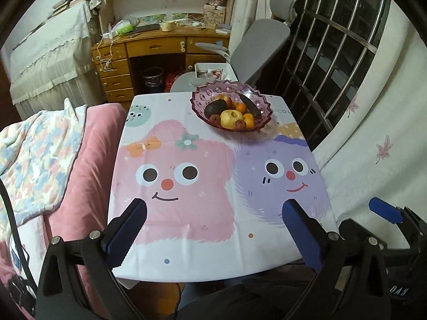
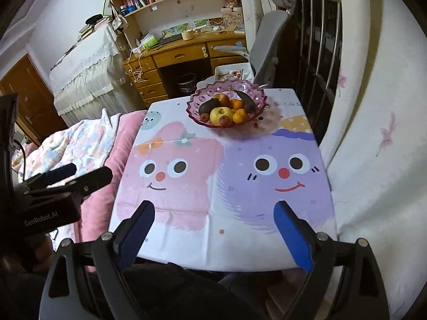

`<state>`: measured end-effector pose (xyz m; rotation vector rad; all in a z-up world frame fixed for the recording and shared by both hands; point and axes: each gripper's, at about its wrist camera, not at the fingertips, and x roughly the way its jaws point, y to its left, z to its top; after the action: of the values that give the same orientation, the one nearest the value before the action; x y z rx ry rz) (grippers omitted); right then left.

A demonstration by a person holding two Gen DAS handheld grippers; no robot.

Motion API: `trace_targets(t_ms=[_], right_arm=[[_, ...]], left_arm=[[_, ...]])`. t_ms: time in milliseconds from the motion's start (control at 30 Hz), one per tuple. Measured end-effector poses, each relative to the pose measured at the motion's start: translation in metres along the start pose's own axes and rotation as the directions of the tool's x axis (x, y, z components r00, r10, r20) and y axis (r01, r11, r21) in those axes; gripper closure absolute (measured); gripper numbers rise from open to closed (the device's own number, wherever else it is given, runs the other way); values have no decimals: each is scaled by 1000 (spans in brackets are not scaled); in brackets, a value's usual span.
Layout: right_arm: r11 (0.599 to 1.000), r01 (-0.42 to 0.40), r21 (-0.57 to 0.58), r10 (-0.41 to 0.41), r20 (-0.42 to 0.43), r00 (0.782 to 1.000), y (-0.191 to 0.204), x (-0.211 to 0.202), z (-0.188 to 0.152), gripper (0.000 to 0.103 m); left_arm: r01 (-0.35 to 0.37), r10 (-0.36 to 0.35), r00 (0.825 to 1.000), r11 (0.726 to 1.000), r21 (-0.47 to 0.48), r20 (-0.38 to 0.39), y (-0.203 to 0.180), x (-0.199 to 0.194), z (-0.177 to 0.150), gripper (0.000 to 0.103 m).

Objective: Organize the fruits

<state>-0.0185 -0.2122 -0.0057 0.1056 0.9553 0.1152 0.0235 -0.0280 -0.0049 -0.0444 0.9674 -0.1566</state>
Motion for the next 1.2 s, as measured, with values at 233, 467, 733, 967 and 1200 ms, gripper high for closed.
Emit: trace_targets(t_ms=[233, 467, 733, 967, 1200], right_arm=[[1000, -11, -13, 11, 4, 1000, 1, -3, -13, 0], [1000, -14, -6, 14, 13, 1000, 0, -6, -21, 0], [1000, -9, -3, 9, 2, 1000, 1, -9, -29, 0], [1000, -8, 1, 8, -3, 1000, 1, -10, -31, 0], [1000, -9, 2, 9, -5, 1000, 1, -9, -31, 0]], left_arm=[[-56, 56, 998, 998, -26, 4, -8, -5, -18, 1], [-87, 88, 996, 996, -21, 13, -13, -11, -29, 1], [-74, 74, 997, 997, -4, 9, -16, -13, -36, 1], [-60, 60, 998, 998, 3, 3, -15, -13, -37, 1], [-60, 60, 998, 998, 4, 3, -16, -12, -37, 1]])
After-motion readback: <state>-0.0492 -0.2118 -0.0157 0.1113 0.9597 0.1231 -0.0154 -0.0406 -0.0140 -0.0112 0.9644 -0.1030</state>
